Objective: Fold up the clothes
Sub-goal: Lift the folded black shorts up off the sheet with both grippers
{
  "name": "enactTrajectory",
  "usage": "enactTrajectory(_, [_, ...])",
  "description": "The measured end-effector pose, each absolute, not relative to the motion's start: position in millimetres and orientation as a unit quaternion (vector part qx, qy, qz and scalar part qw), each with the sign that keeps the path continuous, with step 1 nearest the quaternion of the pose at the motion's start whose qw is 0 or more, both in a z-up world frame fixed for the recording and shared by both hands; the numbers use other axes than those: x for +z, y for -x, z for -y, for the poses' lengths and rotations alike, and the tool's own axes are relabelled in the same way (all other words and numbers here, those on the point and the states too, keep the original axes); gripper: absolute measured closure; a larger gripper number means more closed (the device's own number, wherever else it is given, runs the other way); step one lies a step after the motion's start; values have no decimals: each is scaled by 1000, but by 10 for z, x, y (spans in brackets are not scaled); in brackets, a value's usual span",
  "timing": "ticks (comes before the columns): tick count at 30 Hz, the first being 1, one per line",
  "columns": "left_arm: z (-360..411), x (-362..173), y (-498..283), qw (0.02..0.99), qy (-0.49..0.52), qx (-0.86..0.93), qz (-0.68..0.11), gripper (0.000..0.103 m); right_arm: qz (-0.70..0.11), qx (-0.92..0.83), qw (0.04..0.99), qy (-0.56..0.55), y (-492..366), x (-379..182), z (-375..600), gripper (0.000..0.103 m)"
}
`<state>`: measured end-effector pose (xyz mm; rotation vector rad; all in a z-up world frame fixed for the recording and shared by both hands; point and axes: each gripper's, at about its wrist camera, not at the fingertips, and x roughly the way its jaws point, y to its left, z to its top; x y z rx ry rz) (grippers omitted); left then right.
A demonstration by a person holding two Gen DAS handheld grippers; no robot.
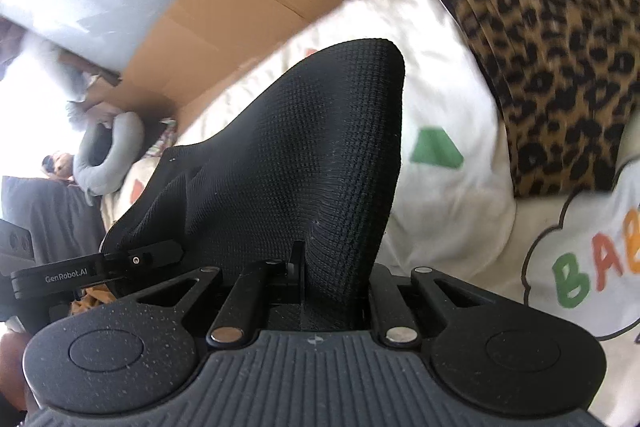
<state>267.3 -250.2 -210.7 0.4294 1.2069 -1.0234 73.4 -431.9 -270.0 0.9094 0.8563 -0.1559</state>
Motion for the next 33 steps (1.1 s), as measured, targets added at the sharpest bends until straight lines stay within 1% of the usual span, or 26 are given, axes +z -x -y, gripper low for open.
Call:
enactTrajectory(2, [2461,-1937,-2617,692,-173,-449,-539,79,-394,-70,817,-416,-762,-2506,4281,94])
enactTrajectory(11, [2494,-1028,-2246,723,-164,-450,-497,79,-362,-58,865,-341,-712,-1502,4168,94])
enactTrajectory(14, [2530,-713,-2129,733,-163,-452,-481,79,-348,-59,873,-336,-672,-1189,4195,94])
enactTrajectory(24, [2503,11,-1785,760,-146,-450,-446,79,-319,-50,902,-286,-548,-301,4151,94])
enactTrajectory(25, [2506,83,-1758,767,-135,-443,-445,79,-314,-50,905,-284,-533,-215,4157,94])
enactTrajectory(26, [2523,188,-1741,782,-102,-422,-448,79,-309,-49,907,-281,-517,-130,4162,94])
enactTrajectory(33, [2578,695,-1564,791,-75,-434,-426,79,-282,-50,921,-265,-411,446,4240,94])
